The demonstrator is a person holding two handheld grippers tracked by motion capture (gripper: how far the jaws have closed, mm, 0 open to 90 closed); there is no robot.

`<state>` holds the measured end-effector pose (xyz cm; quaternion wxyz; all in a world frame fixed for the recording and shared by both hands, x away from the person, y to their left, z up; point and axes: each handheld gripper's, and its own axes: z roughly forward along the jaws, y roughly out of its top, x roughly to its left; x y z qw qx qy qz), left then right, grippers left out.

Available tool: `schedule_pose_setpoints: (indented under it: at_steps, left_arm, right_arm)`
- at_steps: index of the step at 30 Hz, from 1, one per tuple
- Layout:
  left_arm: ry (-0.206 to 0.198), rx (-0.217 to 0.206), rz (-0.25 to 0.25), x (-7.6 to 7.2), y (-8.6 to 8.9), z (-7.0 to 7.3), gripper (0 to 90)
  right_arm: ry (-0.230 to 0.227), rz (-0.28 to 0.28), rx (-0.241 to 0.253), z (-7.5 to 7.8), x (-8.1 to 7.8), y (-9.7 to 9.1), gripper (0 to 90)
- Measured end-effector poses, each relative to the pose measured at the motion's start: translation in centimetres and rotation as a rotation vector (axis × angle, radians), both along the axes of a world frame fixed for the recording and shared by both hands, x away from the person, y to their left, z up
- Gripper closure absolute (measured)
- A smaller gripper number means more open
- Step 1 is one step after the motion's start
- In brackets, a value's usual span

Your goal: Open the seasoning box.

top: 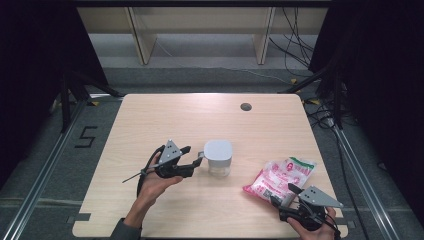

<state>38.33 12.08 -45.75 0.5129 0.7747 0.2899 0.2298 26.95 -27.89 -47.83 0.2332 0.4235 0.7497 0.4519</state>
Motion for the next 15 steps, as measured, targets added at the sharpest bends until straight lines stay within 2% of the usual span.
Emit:
schedule_pose_setpoints:
  at_steps: [1, 3, 5, 7, 8, 9, 11, 15]
  left_arm:
    - [-0.022, 0.009, -0.006, -0.2, 0.0, 0.2, 55.1]
    - [-0.028, 0.022, -0.027, -0.5, 0.1, 0.5, 65.8]
    - [-0.026, 0.009, -0.029, -0.6, 0.1, 0.7, 73.6]
    - [-0.056, 0.0, -0.017, -0.5, 0.1, 1.0, 78.1]
    - [-0.055, -0.003, -0.014, -0.5, 0.0, 1.0, 80.0]
    - [-0.049, -0.013, -0.014, -0.5, 0.0, 1.0, 82.1]
    - [-0.044, -0.048, -0.017, -0.4, -0.2, 1.1, 84.8]
    - [-0.043, -0.062, -0.03, -0.4, -1.1, 1.4, 86.8]
  right_arm:
    - [0.014, 0.0, 0.014, 0.0, -0.1, 0.1, 24.2]
    - [0.02, 0.002, 0.014, 0.0, -0.1, 0.2, 24.1]
    - [0.037, -0.002, 0.009, 0.1, -0.3, 0.3, 24.0]
    - [0.024, 0.01, 0.006, -0.1, -0.1, 0.2, 23.8]
    - [0.031, -0.002, -0.002, -0.1, -0.1, 0.2, 23.6]
    - [0.029, 0.014, -0.01, -0.1, 0.0, 0.1, 23.5]
    - [0.018, 0.015, 0.004, 0.0, 0.0, 0.2, 23.6]
    - [0.013, 0.005, -0.003, -0.1, -0.1, 0.3, 23.7]
